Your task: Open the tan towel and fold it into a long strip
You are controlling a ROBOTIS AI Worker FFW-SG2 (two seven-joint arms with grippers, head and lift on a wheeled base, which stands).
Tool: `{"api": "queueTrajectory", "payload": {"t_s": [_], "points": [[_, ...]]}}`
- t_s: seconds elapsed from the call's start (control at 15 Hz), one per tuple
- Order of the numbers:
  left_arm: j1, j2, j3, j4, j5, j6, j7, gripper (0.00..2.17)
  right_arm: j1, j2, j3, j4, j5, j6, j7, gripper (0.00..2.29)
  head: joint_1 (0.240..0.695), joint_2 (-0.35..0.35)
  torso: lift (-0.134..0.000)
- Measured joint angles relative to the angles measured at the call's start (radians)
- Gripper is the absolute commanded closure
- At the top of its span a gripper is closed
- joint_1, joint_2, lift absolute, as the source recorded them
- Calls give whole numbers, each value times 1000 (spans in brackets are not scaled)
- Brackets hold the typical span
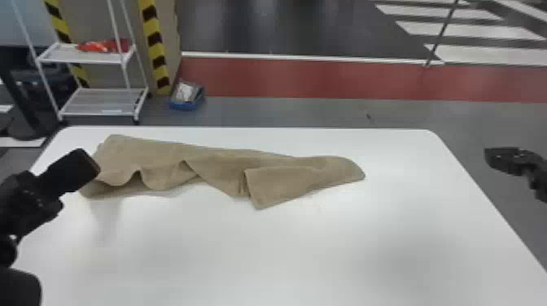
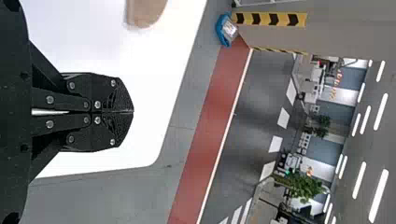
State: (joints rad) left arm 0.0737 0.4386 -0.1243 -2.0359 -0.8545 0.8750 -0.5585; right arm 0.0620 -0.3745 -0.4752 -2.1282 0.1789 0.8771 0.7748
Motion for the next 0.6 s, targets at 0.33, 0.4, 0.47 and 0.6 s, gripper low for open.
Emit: {"api": "queueTrajectory", "payload": {"t_s": [0.33,0.4,0.47,0.6], "points": [[56,3,-13,21,-9,-70,-6,2064,64,20,15,-4,4,-80,55,981,695,-78,-125],[56,3,-23,27,-12,-79,-4,2064,62,26,50,-15,20,-84,68,947,695,-58,-125],[56,3,-27,33,-14,-83,-3,2064,57,35,91,-28,44,-79,78,745,695,-40,-125],[55,2,-32,47,-15,-87,-3,2064,36,72,221,-57,122,-29,88,508,695,32,-125]]}}
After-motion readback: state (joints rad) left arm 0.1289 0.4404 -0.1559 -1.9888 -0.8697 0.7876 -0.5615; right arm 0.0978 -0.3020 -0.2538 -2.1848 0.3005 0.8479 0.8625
